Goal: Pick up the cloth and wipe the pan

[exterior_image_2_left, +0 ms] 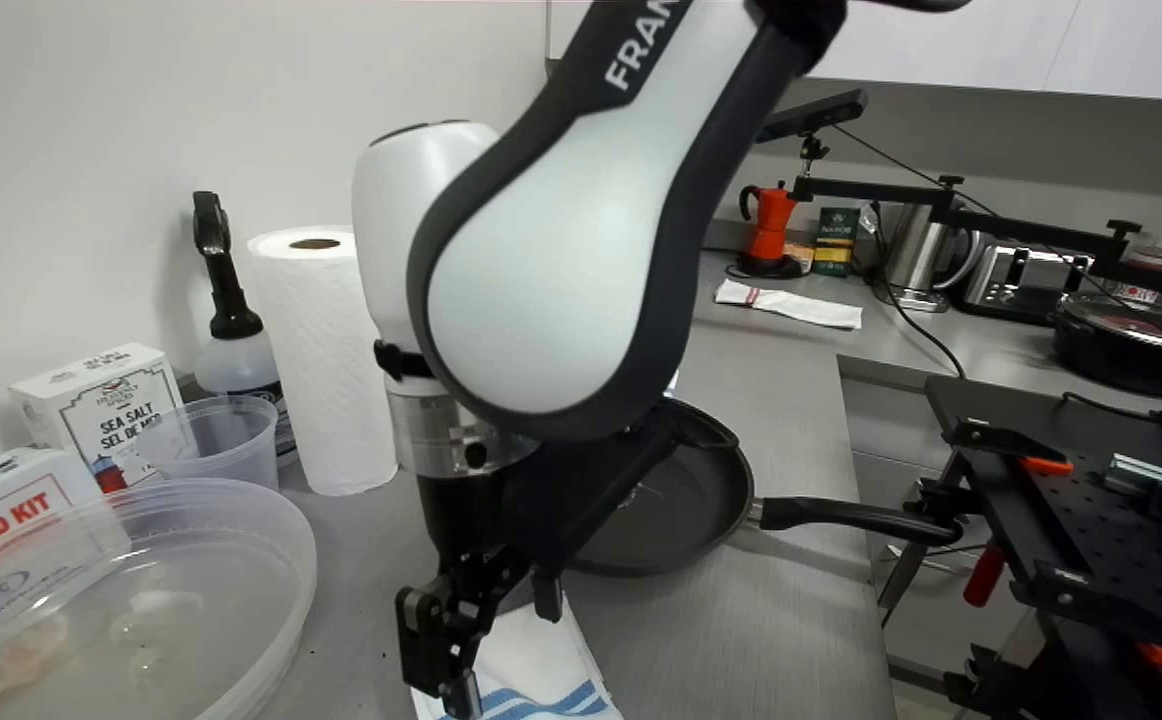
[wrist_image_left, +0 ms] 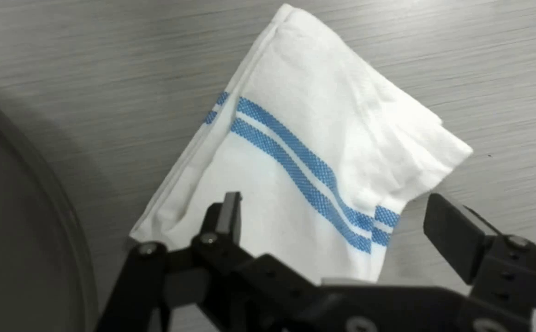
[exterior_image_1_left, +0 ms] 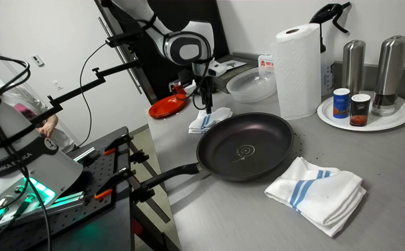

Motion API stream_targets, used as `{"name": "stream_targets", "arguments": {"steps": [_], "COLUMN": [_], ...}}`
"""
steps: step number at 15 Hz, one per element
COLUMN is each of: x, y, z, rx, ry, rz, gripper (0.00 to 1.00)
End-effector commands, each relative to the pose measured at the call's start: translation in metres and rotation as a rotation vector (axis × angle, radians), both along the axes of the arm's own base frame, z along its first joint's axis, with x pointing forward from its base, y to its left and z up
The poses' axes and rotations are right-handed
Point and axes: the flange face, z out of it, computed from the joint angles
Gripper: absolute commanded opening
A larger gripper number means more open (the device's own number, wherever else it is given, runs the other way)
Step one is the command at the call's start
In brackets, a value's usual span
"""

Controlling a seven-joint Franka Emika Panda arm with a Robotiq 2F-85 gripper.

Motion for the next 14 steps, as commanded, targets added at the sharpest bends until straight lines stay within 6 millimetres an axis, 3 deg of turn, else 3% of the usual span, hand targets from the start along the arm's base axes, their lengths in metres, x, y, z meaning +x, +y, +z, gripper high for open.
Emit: {"name": "stream_targets", "arguments": {"steps": [1,8,11,12,14], "x": [0.007,0.03,0.034,0.04,0.039], "y": [-0.008,-0.053,-0.079,-0.068,-0.079], "z": [0.035,0.072,0.071,0.068,0.066], "rx": [0.037,-0.029,-0.032,-0.032,-0.036], "ry": [-0.024,-0.143,-0.167,-0.154,-0.156], "rz": [0.001,-0.082,-0.102,-0.091,-0.107], "gripper": [1.0,1.0,1.0,1.0,1.0]}}
